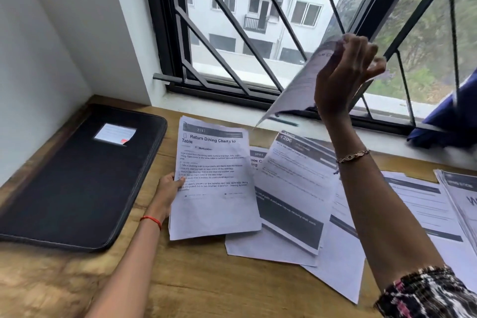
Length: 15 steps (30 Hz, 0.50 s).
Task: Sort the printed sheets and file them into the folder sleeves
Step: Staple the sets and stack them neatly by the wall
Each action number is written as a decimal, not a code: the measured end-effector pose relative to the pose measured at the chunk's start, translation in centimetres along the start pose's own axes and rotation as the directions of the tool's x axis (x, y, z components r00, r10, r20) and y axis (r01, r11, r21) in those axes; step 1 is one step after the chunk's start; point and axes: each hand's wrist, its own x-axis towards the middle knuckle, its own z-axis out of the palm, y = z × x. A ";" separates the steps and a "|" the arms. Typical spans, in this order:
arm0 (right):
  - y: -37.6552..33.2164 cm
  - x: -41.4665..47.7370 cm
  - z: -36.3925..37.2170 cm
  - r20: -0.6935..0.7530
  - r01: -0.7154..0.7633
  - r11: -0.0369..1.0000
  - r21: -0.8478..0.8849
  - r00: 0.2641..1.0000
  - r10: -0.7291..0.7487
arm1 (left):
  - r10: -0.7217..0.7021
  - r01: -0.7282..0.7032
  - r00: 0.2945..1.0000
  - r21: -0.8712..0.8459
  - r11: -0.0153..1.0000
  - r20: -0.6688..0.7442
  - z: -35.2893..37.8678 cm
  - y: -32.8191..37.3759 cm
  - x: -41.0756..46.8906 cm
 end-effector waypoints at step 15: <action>-4.3 -6.7 0.8 0.830 -0.355 0.916 0.188 0.556 0.045 | -0.042 0.048 0.997 -0.085 0.995 0.066 -1.3 0.4 -0.2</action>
